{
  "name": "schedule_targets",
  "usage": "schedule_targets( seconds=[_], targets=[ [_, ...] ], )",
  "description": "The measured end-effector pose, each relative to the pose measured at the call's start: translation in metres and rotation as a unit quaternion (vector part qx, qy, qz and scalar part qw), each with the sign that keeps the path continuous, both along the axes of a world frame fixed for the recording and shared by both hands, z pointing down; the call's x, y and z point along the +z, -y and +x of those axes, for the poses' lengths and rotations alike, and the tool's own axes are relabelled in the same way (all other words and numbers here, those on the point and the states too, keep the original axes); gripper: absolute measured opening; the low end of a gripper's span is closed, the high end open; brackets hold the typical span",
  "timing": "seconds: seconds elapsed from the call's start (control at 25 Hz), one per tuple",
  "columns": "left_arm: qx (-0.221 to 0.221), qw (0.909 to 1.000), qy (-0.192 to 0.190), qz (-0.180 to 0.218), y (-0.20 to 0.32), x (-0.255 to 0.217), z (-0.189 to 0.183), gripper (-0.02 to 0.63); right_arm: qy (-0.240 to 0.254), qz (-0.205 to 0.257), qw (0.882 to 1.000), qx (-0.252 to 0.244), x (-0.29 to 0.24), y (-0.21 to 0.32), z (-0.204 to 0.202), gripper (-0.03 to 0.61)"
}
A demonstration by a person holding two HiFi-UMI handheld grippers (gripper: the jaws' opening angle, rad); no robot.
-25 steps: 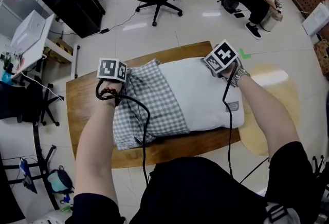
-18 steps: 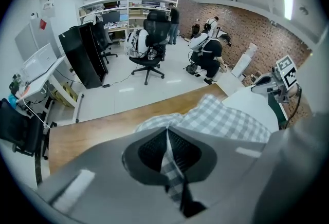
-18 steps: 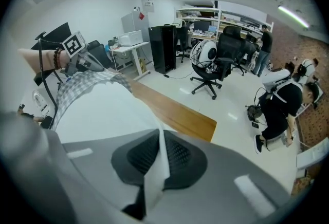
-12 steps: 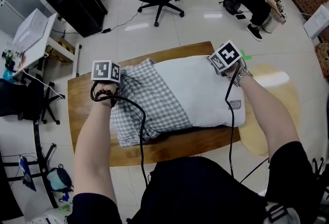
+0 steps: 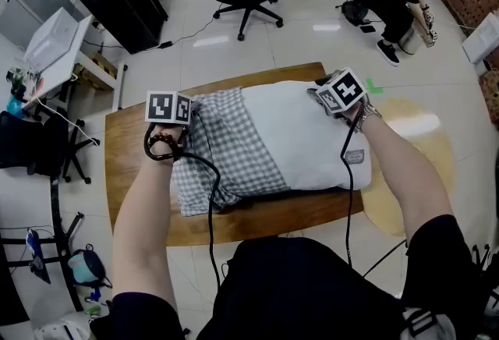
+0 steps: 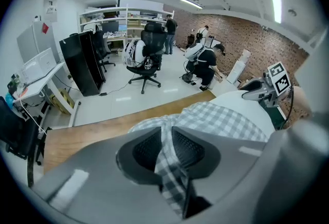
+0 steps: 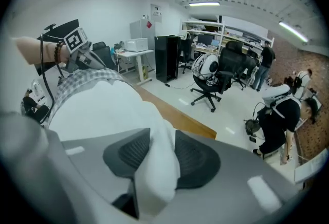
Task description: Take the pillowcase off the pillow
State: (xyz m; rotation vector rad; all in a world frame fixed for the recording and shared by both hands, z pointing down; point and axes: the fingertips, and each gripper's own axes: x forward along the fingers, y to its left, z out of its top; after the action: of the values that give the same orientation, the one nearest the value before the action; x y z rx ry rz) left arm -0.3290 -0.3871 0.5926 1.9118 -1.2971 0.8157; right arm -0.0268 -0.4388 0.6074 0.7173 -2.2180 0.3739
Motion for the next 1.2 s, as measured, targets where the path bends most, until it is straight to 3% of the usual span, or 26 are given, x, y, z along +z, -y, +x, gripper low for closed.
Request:
schedule_targets(
  seconds=[0.16, 0.64, 1.2],
  targets=[
    [0.0, 0.9997, 0.0, 0.025, -0.01, -0.01, 0.006, 0.11, -0.005, 0.029, 1.0, 0.001, 0.0, -0.006, 0.005, 0.175],
    [-0.026, 0.9977, 0.004, 0.061, -0.042, -0.023, 0.016, 0.11, -0.004, 0.054, 0.998, -0.019, -0.013, -0.043, 0.016, 0.179],
    [-0.062, 0.9918, 0.019, 0.11, -0.118, -0.019, 0.053, 0.11, -0.008, 0.103, 0.99, -0.1, -0.021, -0.134, 0.018, 0.199]
  ],
)
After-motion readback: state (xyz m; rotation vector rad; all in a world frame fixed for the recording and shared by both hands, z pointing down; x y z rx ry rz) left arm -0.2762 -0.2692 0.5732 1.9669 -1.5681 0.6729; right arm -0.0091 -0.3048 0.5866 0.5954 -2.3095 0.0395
